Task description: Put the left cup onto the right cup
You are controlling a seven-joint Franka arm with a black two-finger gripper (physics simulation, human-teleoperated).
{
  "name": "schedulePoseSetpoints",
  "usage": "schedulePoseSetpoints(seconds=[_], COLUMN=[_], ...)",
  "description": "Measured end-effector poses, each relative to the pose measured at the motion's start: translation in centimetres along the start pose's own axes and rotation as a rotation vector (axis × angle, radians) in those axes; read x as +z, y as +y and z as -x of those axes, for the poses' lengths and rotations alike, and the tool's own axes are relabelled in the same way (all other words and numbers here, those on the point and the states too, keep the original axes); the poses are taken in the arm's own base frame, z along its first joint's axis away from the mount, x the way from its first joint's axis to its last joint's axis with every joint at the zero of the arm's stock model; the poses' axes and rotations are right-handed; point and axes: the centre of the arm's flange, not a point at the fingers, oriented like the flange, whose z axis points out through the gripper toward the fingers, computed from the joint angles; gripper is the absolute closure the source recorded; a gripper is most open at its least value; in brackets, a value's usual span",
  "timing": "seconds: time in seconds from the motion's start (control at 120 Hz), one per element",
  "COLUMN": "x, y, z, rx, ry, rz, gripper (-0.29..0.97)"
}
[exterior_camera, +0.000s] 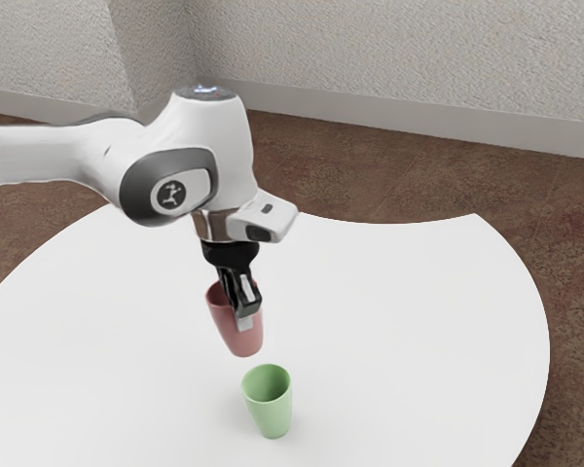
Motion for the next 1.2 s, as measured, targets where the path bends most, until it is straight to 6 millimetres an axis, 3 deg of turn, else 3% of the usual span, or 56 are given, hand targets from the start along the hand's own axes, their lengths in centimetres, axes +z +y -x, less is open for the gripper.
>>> schedulePoseSetpoints(seconds=[0.708, 1.2], x=[1.2, 2.8], y=[3.1, 2.8], z=[-0.1, -0.9], rx=[0.048, 0.042], ry=[-0.018, -0.031], rz=[0.011, 0.022], gripper=[0.78, 0.78])
